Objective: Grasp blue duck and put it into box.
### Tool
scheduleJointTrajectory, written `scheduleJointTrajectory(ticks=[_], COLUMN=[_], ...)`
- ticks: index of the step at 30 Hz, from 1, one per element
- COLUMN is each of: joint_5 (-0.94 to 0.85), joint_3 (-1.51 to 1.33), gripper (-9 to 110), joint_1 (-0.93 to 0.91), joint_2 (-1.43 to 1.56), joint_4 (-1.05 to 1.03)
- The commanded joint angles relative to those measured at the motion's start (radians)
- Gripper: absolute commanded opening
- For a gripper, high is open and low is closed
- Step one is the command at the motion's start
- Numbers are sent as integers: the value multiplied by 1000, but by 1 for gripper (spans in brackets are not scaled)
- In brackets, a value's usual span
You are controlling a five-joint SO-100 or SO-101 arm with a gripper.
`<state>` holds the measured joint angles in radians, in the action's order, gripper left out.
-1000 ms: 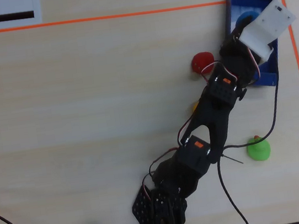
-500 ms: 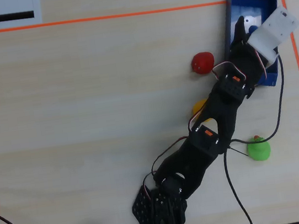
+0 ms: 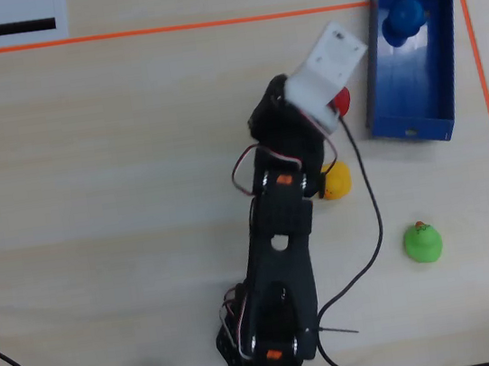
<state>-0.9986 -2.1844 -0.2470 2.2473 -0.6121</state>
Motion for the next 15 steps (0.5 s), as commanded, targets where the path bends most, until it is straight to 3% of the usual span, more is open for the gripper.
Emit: scheduleJointTrajectory(ticks=[1, 7, 15], joint_5=[-11, -38, -198], joint_3=[-336, -735, -925], gripper=[0, 0, 0], joint_1=[252, 330, 347], joint_2=[383, 698, 973], joint_4=[-117, -192, -583])
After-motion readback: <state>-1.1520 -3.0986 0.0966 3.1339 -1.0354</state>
